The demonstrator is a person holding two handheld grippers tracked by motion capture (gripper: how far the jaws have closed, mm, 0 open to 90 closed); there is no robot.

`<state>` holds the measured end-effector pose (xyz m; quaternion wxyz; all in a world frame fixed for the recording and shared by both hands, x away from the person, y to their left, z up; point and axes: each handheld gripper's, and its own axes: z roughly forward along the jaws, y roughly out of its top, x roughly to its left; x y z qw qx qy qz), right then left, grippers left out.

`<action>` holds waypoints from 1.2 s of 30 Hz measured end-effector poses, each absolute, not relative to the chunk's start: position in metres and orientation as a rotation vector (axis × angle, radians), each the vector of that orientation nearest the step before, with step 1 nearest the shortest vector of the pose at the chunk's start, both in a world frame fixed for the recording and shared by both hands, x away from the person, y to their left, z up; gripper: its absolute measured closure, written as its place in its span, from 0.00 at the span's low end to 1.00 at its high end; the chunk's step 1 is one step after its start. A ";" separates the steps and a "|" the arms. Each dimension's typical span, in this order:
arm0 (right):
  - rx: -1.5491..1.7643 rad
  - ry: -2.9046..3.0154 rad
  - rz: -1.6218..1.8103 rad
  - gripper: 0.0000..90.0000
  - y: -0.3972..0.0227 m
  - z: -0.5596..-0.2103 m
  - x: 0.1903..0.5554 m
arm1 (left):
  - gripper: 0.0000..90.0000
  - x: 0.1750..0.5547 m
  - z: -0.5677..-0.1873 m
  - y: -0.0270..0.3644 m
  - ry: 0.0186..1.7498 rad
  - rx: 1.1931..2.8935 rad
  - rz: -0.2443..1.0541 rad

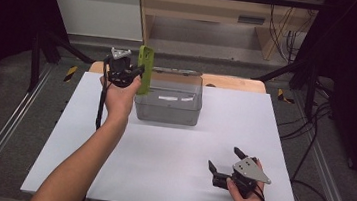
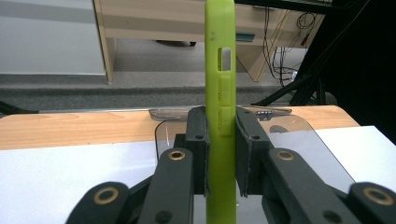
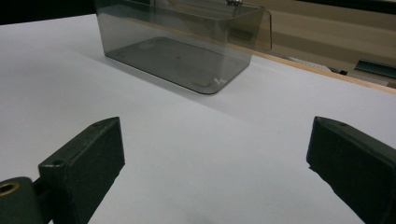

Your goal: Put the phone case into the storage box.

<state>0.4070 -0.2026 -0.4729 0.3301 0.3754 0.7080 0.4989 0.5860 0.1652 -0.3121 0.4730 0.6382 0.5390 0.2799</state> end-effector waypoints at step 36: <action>0.991 1.854 1.296 0.05 -0.204 -0.473 0.406 | 0.86 0.606 -0.339 0.157 1.352 1.686 0.784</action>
